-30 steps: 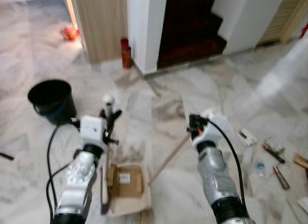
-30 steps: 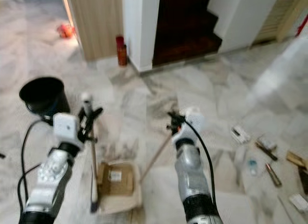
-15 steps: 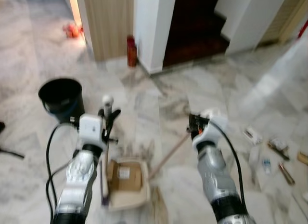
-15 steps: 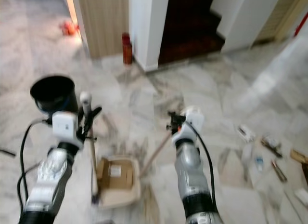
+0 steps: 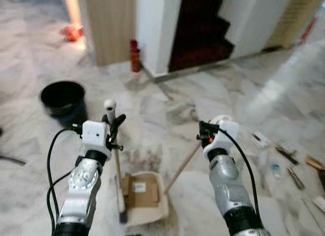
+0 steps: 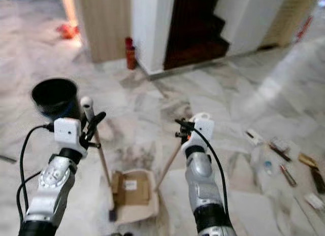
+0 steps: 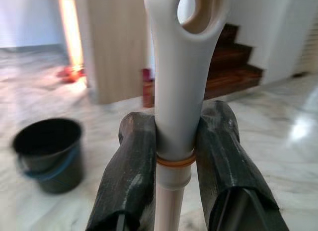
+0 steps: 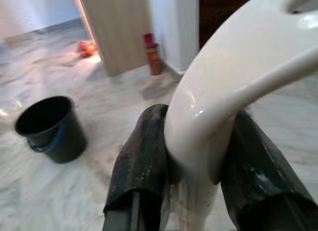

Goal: Sweep floor

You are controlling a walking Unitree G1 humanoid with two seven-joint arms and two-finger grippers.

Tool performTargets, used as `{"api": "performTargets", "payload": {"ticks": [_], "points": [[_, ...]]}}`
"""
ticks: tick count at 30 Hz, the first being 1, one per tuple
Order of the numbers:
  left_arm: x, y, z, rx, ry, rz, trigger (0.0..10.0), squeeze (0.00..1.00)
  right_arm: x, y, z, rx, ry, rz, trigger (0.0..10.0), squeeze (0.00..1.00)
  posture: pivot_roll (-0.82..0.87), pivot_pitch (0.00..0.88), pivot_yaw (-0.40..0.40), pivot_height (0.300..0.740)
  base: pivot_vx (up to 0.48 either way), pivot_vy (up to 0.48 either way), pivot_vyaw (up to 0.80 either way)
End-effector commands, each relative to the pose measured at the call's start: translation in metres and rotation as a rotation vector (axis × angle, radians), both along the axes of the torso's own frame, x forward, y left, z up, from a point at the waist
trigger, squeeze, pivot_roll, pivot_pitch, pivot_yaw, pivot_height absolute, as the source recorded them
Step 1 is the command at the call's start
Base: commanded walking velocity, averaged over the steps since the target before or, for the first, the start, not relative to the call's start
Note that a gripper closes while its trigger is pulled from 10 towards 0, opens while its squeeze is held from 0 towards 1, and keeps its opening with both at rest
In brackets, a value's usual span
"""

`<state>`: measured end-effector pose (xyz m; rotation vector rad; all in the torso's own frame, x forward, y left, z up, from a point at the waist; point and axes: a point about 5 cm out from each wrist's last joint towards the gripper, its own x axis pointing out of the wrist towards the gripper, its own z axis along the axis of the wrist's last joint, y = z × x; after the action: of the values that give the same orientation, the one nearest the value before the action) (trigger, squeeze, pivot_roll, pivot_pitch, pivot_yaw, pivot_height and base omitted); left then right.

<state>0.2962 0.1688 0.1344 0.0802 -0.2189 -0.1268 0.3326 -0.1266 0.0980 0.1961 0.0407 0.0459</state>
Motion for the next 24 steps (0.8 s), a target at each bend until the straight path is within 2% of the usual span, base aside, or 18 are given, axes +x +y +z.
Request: {"api": "performTargets", "payload": {"ticks": [1, 6, 14, 24], "points": [[0.0006, -0.005, 0.0062, 0.005, -0.028, -0.015, 10.0, 0.0, -0.0006, 0.0029, 0.0038, 0.038, -0.023, 0.002, 10.0, 0.0, 0.11, 0.099, -0.105, 0.74, 0.0, 0.0, 0.79], [0.0009, -0.0038, 0.0066, 0.01, -0.029, -0.004, 10.0, 0.0, -0.0006, 0.003, 0.0036, 0.041, -0.021, 0.006, 10.0, 0.0, 0.11, 0.101, -0.106, 0.74, 0.0, 0.0, 0.59], [0.0016, -0.0031, 0.0073, 0.017, -0.031, 0.005, 10.0, 0.0, -0.0001, 0.0028, 0.0033, 0.048, -0.016, 0.006, 10.0, 0.0, 0.11, 0.103, -0.107, 0.74, 0.0, 0.0, 0.0], [0.0016, -0.0018, 0.0071, 0.024, -0.032, 0.019, 10.0, 0.0, -0.0008, 0.0032, 0.0019, 0.048, -0.01, 0.014, 10.0, 0.0, 0.11, 0.099, -0.107, 0.74, 0.292, 0.0, 0.0]]}}
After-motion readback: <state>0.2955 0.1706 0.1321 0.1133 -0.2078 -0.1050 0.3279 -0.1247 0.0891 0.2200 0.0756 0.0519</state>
